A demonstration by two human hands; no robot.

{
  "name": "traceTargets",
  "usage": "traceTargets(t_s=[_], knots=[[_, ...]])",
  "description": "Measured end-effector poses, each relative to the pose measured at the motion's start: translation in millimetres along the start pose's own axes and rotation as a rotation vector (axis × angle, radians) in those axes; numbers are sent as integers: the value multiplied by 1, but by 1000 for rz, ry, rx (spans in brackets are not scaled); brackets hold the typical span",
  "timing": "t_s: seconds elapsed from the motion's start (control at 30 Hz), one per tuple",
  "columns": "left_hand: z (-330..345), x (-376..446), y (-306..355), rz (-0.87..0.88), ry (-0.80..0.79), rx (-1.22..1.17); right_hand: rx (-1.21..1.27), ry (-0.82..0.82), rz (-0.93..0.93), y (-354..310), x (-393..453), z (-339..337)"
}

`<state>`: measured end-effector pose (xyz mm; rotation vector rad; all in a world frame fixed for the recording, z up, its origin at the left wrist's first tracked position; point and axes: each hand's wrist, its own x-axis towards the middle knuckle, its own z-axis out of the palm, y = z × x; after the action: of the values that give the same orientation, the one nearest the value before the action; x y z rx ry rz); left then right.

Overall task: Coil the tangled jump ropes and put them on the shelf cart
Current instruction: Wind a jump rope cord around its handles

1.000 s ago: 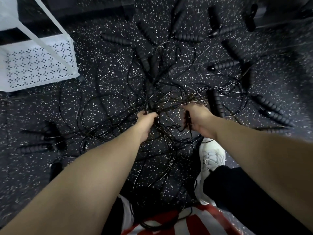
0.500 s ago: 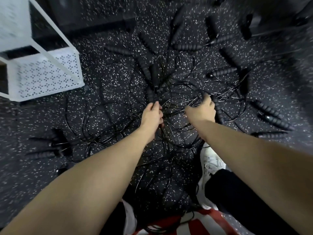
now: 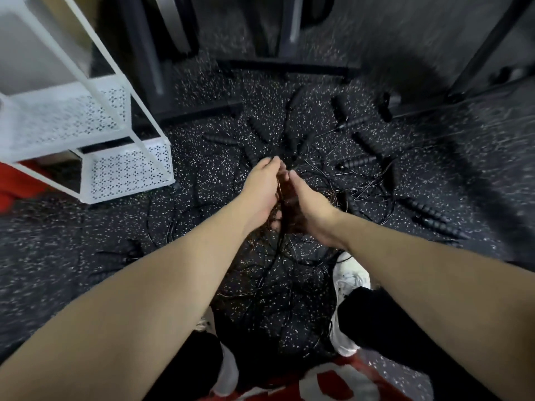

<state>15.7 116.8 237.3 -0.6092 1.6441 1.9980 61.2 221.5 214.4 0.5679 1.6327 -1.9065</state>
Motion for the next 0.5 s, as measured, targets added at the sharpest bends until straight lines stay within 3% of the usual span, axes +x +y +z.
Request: traceTargets(t_s=[0.1, 0.33, 0.5], knots=[[2, -25, 19, 30, 0, -88, -24, -70, -64, -8, -25, 6], [11, -78, 45, 136, -21, 158, -329, 7, -267, -21, -85, 8], [15, -111, 53, 53, -96, 51, -351, 11, -383, -24, -121, 8]])
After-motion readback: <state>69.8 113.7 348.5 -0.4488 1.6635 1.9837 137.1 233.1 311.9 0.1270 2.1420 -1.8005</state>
